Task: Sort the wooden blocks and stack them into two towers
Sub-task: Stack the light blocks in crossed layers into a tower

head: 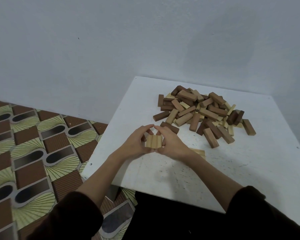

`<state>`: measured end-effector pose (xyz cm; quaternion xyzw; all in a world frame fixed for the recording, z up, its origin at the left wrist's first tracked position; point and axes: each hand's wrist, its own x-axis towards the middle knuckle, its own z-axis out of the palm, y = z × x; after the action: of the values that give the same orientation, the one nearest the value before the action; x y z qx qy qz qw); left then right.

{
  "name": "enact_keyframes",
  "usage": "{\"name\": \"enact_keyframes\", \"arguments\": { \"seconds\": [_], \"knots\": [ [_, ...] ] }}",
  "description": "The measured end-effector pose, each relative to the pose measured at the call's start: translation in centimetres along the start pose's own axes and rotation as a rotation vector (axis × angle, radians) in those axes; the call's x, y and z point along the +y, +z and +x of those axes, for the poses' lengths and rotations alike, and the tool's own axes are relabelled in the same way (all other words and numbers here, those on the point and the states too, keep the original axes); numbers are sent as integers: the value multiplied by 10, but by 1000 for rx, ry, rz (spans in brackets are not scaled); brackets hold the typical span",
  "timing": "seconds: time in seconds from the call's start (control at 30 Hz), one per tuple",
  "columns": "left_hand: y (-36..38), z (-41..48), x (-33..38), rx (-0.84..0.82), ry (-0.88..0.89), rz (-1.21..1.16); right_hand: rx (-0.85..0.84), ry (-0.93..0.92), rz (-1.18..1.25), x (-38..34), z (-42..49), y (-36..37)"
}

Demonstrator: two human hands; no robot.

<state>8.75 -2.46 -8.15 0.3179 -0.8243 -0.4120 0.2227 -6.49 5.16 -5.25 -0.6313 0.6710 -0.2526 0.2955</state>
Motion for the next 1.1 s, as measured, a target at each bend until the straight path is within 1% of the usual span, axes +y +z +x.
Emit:
{"name": "enact_keyframes", "arguments": {
  "seconds": [0.23,0.33,0.43,0.5,0.57,0.7,0.87,1.1],
  "knots": [
    [0,3,12,9,-22,-20,3,-39,-2,1,-3,-7],
    [9,5,31,37,75,2,59,-91,-18,3,-15,-28],
    [25,13,53,-10,172,-47,141,-125,-11,14,-38,-50],
    [40,18,64,-60,173,-51,188,-97,-60,29,-56,-60],
    [57,22,69,-106,164,-30,204,-17,-93,42,-72,-67],
    [78,23,79,-178,157,-14,189,16,-89,57,-90,-72],
    [86,20,80,-185,148,5,174,54,-78,68,-100,-72],
    [86,13,76,-196,121,46,155,1,-99,78,-105,-72]
  ]
}}
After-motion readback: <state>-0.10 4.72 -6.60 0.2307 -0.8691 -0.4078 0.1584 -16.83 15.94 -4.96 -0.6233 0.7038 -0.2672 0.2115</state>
